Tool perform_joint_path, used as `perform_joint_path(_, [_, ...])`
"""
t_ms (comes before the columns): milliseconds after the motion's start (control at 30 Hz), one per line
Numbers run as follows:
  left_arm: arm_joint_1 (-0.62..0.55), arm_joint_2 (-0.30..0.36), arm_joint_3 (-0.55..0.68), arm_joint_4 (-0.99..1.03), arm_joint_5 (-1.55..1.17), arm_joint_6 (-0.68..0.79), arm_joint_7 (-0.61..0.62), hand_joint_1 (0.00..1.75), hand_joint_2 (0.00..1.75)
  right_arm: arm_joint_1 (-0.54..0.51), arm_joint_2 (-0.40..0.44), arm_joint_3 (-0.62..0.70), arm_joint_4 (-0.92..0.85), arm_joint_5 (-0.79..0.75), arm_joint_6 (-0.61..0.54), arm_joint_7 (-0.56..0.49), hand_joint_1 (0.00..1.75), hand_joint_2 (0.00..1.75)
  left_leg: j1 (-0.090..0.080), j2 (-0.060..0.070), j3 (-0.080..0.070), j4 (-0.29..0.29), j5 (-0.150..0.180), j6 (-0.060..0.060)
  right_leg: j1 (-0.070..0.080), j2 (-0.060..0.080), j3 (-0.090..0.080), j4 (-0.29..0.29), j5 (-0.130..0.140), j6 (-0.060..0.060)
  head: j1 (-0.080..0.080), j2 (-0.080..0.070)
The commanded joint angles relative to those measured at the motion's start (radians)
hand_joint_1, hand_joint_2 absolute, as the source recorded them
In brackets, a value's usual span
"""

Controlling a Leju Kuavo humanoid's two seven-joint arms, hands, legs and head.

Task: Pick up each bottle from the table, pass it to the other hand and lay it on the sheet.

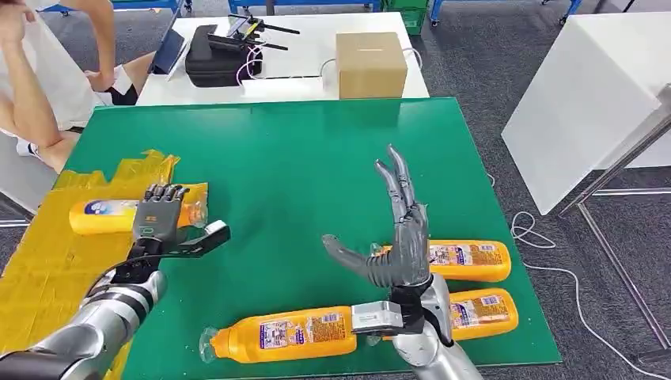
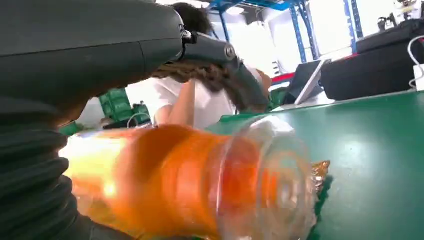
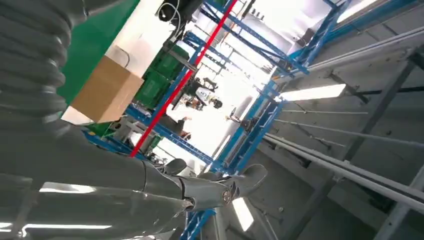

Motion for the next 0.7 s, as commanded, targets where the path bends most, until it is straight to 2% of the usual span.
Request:
perform_joint_path(33, [0.020, -0.023, 0.090, -0.044, 0.023, 0.000, -0.033, 0.00, 1.75, -0.026, -0.016, 0.014, 0.069, -0.004, -0.002, 0.008, 0.00, 1.75, 0.002, 0.000, 0.003, -0.001, -0.001, -0.001, 0.002, -0.001, 0.004, -0.002, 0.000, 0.000, 0.000, 0.000])
perform_joint_path(200, [0.028, -0.032, 0.116, -0.042, 0.052, 0.000, -0.058, 0.00, 1.75, -0.030, -0.016, 0.016, 0.072, -0.034, 0.024, 0.011, 0.00, 1.75, 0.002, 0.000, 0.003, -0.001, -0.001, -0.001, 0.002, -0.001, 0.003, -0.002, 0.000, 0.001, 0.000, 0.000])
perform_joint_path(300, [0.049, -0.059, 0.174, -0.095, 0.114, 0.000, -0.127, 0.00, 1.75, -0.029, -0.017, 0.015, 0.073, -0.071, 0.059, 0.016, 0.00, 1.75, 0.001, -0.001, 0.001, -0.001, 0.000, 0.000, 0.001, -0.001, 0.002, -0.001, 0.000, 0.000, 0.000, 0.000])
perform_joint_path(500, [0.049, -0.059, 0.174, -0.095, 0.114, 0.000, -0.127, 0.00, 1.75, -0.029, -0.017, 0.015, 0.073, -0.071, 0.059, 0.016, 0.00, 1.75, 0.001, -0.001, 0.002, -0.001, -0.001, 0.000, 0.001, -0.001, 0.003, -0.002, 0.000, 0.001, 0.000, 0.000])
perform_joint_path(633, [0.089, -0.134, 0.268, -0.255, 0.176, 0.000, -0.302, 0.00, 1.75, -0.016, -0.011, -0.007, 0.073, -0.079, 0.067, 0.014, 0.00, 1.75, 0.000, -0.002, 0.000, 0.000, 0.000, 0.000, 0.000, -0.003, 0.001, -0.001, 0.000, 0.001, 0.000, 0.000])
perform_joint_path(700, [0.100, -0.162, 0.267, -0.318, 0.189, 0.000, -0.338, 0.00, 1.75, -0.011, -0.010, -0.012, 0.070, -0.076, 0.068, 0.014, 0.00, 1.75, 0.002, -0.003, 0.001, 0.001, -0.001, 0.000, 0.002, -0.004, 0.003, -0.002, -0.001, 0.001, 0.000, 0.000])
